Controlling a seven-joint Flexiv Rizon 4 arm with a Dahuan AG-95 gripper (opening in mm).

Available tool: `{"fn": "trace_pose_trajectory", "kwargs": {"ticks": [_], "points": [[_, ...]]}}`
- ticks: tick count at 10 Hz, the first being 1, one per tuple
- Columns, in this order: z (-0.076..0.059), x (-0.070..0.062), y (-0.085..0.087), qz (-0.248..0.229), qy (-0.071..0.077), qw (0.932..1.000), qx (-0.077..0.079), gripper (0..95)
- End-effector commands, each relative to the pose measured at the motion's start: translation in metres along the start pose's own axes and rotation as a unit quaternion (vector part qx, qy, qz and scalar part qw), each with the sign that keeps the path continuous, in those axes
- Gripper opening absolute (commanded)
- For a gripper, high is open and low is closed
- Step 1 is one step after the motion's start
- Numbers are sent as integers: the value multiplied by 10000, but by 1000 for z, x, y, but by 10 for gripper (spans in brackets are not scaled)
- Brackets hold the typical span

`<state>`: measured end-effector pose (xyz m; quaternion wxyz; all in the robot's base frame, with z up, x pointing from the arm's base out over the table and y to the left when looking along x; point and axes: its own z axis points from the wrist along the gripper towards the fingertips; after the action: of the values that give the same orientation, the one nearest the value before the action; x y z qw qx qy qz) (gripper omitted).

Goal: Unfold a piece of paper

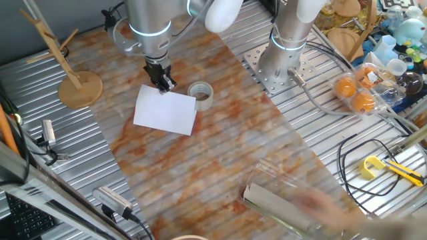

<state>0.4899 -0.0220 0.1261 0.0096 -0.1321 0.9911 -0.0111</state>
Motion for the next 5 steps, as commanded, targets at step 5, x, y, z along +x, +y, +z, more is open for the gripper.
{"fn": "trace_pose_trajectory", "kwargs": {"ticks": [5], "points": [[-2, 25, -22, -249, 151, 9995, -75, 0]]}}
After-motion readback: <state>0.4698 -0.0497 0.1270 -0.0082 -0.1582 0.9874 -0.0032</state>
